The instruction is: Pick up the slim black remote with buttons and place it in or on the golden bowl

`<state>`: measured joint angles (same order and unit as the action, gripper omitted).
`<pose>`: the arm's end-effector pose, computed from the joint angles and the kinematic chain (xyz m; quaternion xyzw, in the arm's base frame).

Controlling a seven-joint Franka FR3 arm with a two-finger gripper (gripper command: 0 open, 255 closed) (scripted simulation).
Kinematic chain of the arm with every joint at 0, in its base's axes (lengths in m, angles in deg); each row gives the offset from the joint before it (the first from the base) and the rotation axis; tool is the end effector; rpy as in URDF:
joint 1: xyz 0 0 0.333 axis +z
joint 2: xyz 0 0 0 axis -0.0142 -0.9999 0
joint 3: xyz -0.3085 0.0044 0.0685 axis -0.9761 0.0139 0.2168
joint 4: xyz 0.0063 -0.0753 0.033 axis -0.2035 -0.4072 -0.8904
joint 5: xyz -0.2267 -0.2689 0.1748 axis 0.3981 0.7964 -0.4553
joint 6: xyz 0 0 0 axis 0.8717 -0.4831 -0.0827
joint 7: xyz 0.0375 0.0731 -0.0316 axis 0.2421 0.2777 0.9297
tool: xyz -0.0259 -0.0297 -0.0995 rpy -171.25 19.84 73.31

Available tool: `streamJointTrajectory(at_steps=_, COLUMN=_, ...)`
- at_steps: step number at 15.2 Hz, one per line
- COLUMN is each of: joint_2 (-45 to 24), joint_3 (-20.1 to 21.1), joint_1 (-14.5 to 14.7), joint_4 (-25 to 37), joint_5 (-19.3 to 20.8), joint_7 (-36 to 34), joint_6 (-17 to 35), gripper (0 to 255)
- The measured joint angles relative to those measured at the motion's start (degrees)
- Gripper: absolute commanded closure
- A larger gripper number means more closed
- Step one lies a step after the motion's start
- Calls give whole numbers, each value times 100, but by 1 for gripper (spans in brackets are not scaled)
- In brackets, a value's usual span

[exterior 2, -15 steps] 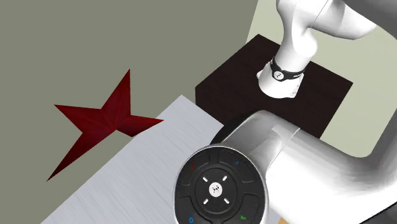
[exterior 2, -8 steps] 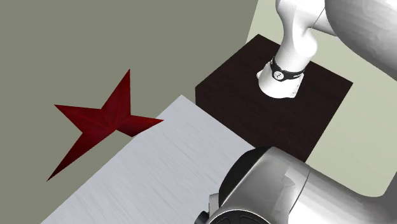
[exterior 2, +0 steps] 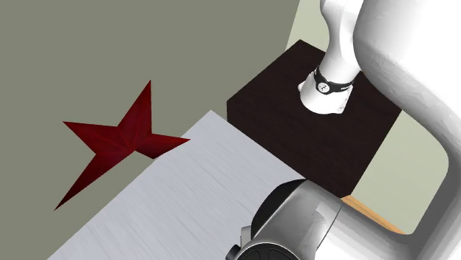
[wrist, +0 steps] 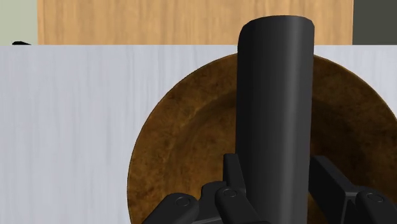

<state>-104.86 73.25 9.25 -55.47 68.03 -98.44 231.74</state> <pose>0.5818 0.1590 0.2114 -0.7180 0.6867 0.0698 0.0898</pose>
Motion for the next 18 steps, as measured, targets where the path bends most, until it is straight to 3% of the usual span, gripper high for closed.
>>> streamJointTrajectory(at_steps=5, joint_2=-29, joint_3=4, joint_1=8, joint_4=8, joint_5=-3, joint_7=-2, joint_6=30, gripper=255)
streamJointTrajectory(at_steps=6, joint_2=-29, joint_3=4, joint_1=7, joint_4=10, joint_5=-3, joint_7=-1, joint_6=31, gripper=0)
streamJointTrajectory(at_steps=12, joint_2=-35, joint_3=4, joint_1=7, joint_4=7, joint_5=-2, joint_7=-1, joint_6=30, gripper=0)
streamJointTrajectory(at_steps=18, joint_2=545, joint_3=-45, joint_1=-77, joint_4=-80, joint_5=44, joint_7=-29, joint_6=-473, gripper=0)
